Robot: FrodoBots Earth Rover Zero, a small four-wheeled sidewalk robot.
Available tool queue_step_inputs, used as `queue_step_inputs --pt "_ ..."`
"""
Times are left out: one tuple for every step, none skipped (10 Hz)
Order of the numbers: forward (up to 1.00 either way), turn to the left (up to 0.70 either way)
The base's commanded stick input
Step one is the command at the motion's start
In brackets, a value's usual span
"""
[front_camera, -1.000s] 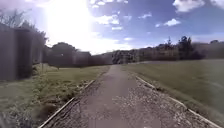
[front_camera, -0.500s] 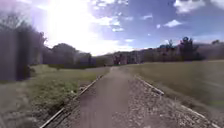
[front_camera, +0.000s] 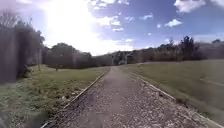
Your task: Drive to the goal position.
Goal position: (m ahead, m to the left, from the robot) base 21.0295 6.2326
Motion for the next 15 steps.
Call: queue_step_inputs --pt "0.7 0.01" --pt "0.7 0.01" --pt "0.7 0.01" --pt "0.7 0.01" --pt "0.7 0.01" --pt "0.7 0.01" --pt "0.7 0.01" --pt "0.7 0.01" --pt "0.7 0.01" --pt "0.7 0.01" --pt "0.7 0.01" --pt "0.7 0.01" --pt "0.7 0.01" --pt "0.7 0.01" --pt "0.7 0.01"
